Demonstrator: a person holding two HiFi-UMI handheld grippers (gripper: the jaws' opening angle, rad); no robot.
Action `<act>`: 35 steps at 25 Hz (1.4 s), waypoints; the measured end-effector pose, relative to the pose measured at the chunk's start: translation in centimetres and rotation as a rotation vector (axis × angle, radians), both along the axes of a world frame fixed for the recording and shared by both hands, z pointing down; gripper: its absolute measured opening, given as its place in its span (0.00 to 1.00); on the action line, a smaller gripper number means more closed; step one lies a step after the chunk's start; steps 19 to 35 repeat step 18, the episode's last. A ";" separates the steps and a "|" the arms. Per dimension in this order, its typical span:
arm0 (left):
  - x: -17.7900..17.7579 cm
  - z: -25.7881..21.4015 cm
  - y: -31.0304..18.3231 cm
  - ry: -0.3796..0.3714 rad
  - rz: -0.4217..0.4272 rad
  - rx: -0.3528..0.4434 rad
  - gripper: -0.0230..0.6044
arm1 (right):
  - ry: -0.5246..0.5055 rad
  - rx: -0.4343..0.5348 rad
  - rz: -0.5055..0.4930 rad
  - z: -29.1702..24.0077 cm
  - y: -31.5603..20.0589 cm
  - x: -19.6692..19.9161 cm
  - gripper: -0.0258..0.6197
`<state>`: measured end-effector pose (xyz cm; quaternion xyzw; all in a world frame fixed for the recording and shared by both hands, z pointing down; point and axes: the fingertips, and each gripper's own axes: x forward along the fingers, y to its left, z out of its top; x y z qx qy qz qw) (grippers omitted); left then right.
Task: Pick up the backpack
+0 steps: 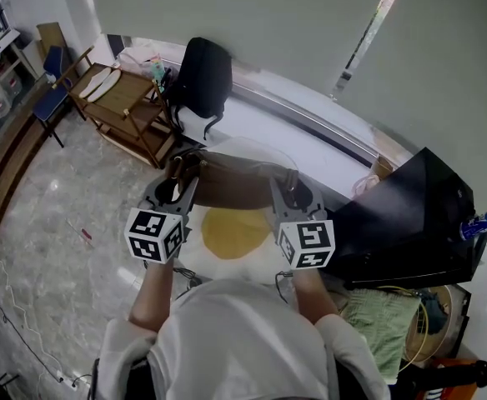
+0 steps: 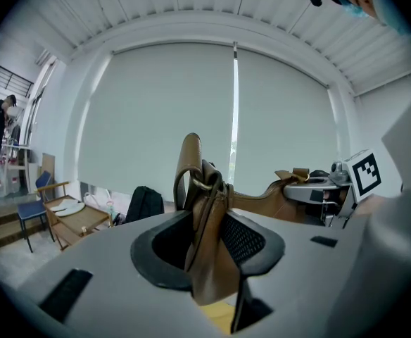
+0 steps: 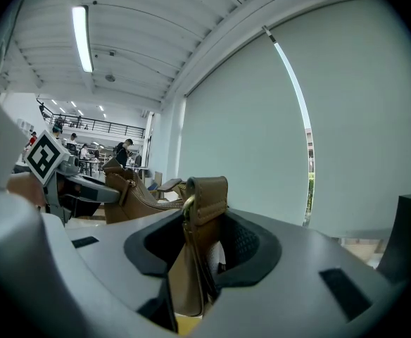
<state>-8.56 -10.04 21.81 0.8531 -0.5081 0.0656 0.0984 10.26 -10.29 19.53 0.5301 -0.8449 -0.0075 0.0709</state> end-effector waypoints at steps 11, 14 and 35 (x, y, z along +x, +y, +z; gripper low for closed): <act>-0.4 -0.3 0.3 0.015 0.000 -0.008 0.27 | 0.004 0.009 -0.001 -0.4 0.1 -0.4 0.28; -0.4 -0.1 0.3 0.014 0.002 -0.012 0.27 | 0.003 0.003 0.000 -0.2 0.1 -0.4 0.28; -0.3 0.1 0.2 0.014 0.006 -0.018 0.27 | 0.003 0.001 0.004 0.0 0.0 -0.3 0.28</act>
